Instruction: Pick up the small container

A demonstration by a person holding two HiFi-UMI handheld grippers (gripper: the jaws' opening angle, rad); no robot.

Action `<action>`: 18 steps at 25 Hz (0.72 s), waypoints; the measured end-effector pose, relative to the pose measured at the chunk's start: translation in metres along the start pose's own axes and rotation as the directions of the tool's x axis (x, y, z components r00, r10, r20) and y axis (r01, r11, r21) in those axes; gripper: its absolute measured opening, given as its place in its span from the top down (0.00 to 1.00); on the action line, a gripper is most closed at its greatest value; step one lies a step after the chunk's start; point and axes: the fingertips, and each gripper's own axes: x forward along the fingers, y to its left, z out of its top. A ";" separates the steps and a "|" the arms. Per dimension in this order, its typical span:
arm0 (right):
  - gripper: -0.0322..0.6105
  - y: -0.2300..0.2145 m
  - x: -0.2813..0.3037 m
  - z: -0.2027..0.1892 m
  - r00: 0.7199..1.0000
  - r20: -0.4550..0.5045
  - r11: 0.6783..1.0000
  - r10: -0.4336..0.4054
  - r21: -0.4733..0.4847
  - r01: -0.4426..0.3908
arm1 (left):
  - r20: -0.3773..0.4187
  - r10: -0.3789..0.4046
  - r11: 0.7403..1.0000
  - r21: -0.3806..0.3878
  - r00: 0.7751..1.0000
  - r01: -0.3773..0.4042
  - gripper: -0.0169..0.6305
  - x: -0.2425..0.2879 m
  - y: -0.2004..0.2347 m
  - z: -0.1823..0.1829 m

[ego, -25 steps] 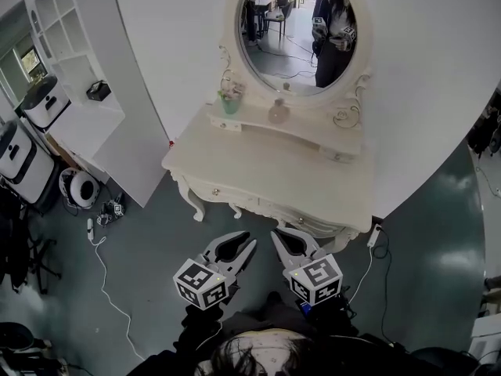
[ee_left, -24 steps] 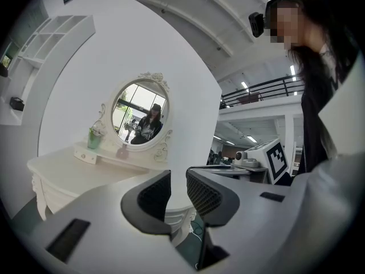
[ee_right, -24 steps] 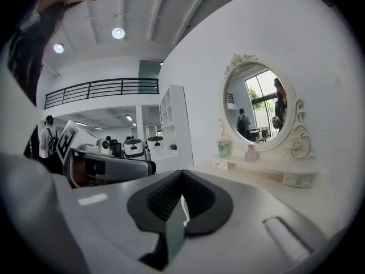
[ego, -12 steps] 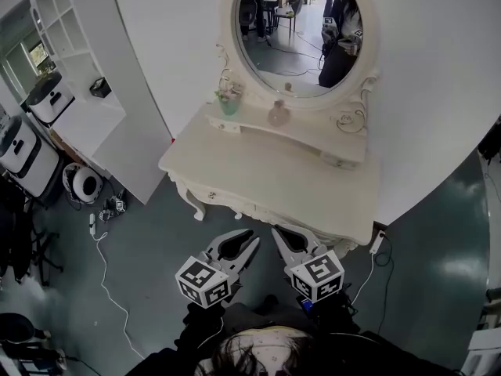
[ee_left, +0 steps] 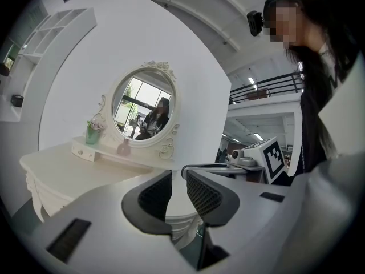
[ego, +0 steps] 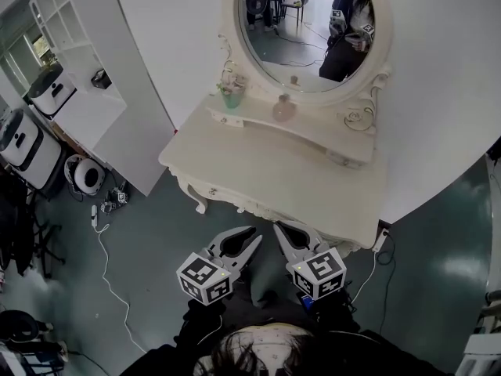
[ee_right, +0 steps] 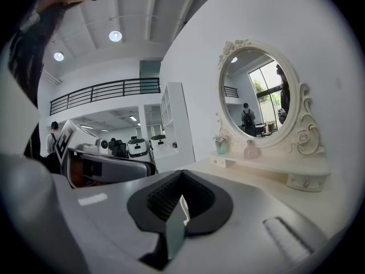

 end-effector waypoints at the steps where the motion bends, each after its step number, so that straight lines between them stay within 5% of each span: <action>1: 0.94 -0.003 0.003 0.000 1.000 0.000 1.000 -0.006 0.002 0.006 | -0.003 -0.004 1.000 -0.001 1.000 0.004 0.85 0.002 0.004 0.000; 18: 0.94 -0.057 0.129 0.040 0.984 0.001 0.984 -0.176 0.022 0.176 | -0.077 -0.161 0.985 0.048 0.984 0.165 0.85 0.054 0.135 0.056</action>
